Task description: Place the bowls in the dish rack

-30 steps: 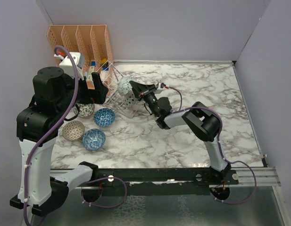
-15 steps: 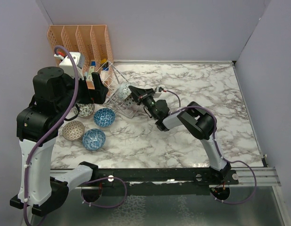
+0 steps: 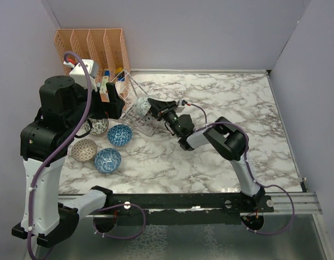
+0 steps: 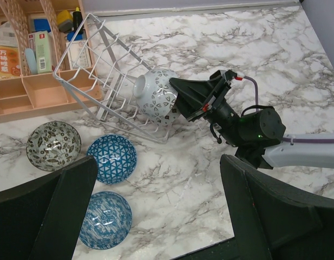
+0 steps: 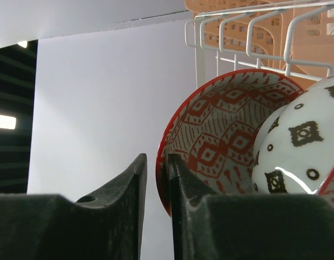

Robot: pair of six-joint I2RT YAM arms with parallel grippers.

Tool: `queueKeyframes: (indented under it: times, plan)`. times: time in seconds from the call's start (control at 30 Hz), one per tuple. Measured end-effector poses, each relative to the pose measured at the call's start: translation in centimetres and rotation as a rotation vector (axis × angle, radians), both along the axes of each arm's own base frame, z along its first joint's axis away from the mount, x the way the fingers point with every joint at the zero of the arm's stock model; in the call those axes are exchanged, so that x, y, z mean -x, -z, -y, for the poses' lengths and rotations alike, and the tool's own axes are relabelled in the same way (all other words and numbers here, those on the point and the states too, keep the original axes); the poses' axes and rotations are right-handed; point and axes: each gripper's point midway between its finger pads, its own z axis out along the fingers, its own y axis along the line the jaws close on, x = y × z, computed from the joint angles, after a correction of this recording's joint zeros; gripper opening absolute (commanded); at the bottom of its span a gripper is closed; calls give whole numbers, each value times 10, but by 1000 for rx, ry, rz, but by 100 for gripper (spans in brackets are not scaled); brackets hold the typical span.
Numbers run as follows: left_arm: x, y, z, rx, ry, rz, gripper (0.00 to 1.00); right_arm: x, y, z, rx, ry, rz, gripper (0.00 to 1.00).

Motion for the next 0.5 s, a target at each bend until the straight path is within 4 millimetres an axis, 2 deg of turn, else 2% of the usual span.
queueKeyframes:
  times: [0.13, 0.5]
  plan:
    - [0, 0, 0, 0, 0, 0, 99, 0, 0, -3, -7, -17, 5, 27]
    - [0, 0, -1, -2, -4, 0, 99, -3, 17, -8, 21, -39, -37, 34]
